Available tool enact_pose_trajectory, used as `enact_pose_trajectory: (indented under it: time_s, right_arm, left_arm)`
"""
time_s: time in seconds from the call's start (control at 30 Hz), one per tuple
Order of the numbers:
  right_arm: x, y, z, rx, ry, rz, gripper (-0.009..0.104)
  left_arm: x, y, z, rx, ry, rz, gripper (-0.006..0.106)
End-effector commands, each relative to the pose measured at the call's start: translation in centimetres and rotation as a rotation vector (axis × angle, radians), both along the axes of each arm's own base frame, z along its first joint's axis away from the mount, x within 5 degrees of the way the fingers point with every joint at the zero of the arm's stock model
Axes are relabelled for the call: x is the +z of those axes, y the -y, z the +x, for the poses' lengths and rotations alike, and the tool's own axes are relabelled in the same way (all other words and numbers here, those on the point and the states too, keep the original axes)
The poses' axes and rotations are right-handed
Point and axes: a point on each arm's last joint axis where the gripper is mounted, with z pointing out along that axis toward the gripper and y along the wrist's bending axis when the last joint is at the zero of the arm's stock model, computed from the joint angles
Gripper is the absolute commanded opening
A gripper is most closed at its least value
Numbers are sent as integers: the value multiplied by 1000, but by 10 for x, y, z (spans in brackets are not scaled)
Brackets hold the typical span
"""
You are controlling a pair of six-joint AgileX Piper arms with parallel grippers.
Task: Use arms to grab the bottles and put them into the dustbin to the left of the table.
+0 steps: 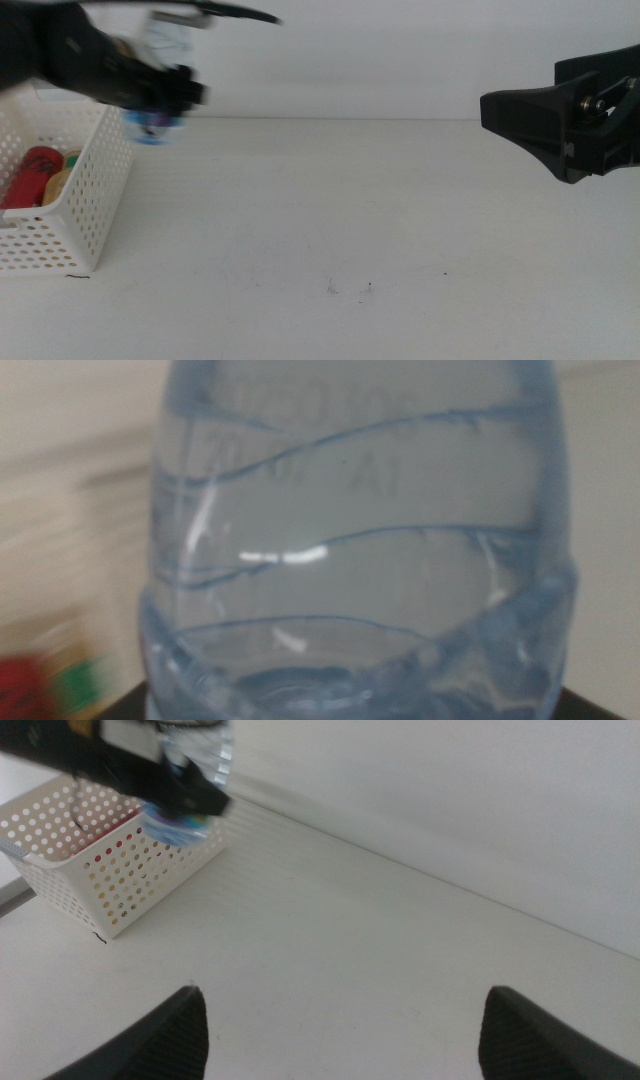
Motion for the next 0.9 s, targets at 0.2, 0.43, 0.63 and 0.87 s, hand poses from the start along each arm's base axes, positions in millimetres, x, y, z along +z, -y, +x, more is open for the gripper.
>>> enact_pose_trajectory:
  time_s: [0.2, 0.43, 0.63, 0.87]
  right_arm:
    - [4, 0, -2, 5, 15, 7, 82]
    - [4, 0, -2, 5, 15, 7, 82]
    - [4, 0, -2, 5, 15, 7, 82]
    - [4, 0, -2, 5, 15, 7, 82]
  left_arm:
    - [42, -107, 10, 171, -97, 75, -2]
    - [2, -150, 26, 260, -202, -1, -2]
    - [-43, -154, 44, 269, -300, -21, 1]
    - [-71, -156, 48, 251, -402, -2, 47]
